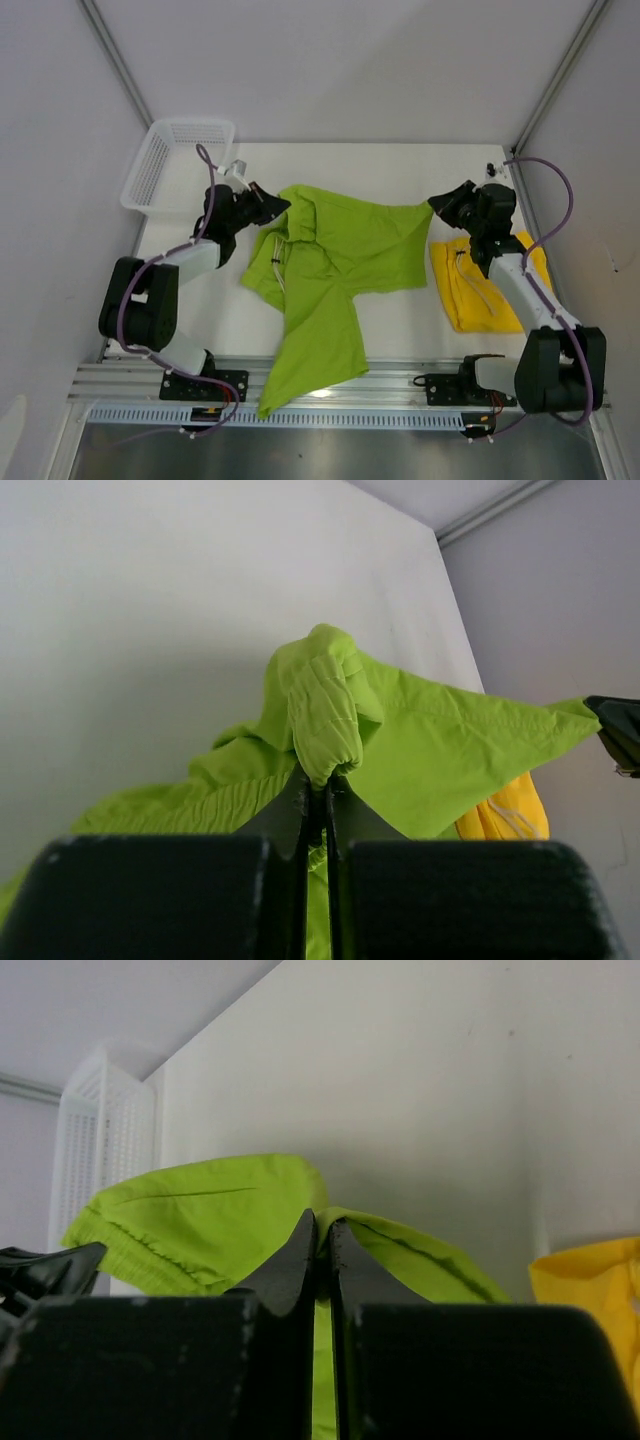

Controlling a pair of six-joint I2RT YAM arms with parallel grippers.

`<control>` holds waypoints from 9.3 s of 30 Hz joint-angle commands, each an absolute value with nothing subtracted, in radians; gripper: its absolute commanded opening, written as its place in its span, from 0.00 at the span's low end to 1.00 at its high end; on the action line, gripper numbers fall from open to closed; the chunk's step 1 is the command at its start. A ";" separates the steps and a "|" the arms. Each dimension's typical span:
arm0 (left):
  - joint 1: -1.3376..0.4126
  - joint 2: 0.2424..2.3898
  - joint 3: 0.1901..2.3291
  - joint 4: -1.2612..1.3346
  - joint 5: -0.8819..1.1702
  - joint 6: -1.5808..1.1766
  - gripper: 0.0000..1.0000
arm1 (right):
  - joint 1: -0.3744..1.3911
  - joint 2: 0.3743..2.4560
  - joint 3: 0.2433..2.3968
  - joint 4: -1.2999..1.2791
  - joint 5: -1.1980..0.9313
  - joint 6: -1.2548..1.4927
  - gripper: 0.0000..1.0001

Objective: Fold and stack the shorts
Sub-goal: Flatten the shorts out, then fold the shorts

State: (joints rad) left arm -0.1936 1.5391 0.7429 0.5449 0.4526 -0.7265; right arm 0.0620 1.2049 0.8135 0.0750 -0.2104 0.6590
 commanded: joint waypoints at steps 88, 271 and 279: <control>-0.133 1.766 1.058 0.015 0.321 -0.520 0.62 | 1.488 1.815 1.234 -0.335 0.653 0.457 0.00; 0.236 1.144 1.058 -0.440 -0.114 -1.284 0.00 | 0.548 1.141 1.232 -0.520 -0.146 0.146 0.00; 0.236 1.288 1.092 -0.342 -0.014 -1.377 0.00 | 0.440 1.282 1.289 -0.456 -0.224 0.170 0.00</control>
State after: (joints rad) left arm 0.2241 1.2457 1.0359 -0.4313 -0.0673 -1.3140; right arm 0.4686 1.2434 1.2415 -0.5129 -0.1684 0.1719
